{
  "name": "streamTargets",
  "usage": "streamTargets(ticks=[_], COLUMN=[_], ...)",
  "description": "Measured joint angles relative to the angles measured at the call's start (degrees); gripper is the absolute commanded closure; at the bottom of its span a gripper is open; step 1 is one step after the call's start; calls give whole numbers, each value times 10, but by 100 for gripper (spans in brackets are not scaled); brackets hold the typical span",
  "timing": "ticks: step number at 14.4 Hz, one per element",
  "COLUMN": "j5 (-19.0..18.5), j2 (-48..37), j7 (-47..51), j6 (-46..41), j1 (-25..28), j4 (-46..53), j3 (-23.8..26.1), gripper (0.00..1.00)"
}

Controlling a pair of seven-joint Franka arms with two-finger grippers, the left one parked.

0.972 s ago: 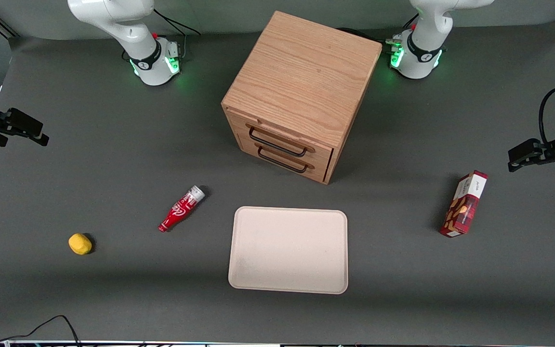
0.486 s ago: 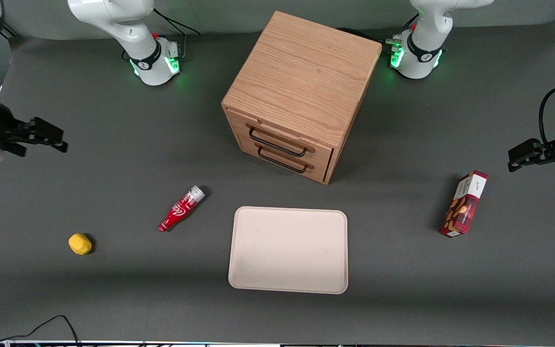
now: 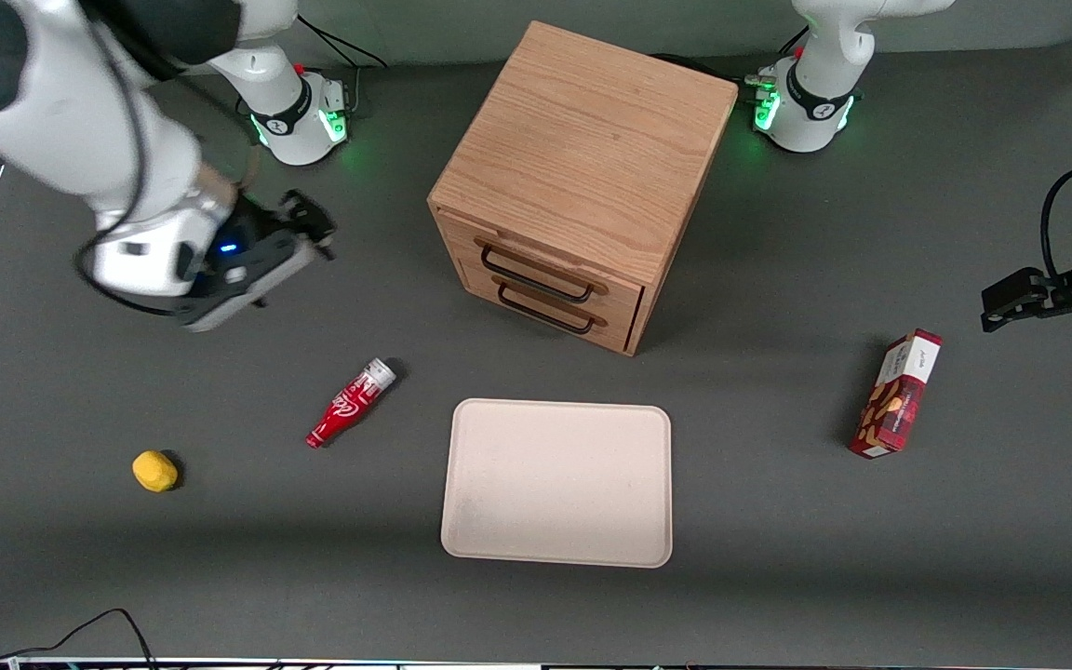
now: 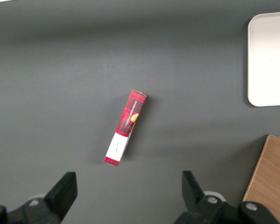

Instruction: Open upper drawer

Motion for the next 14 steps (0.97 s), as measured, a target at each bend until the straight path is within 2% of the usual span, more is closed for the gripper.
streamTargets(ticks=[3,5,11,14], j5=[-25,-35,-36,-36], j2=[46,82,172,202], j7=[-23,-26,-31,-31], j6=[35,60,147,163], j1=[3,6,7,8], j4=[3,4,6,7], j3=[80,114,153,165], gripper=[0,0,0,0])
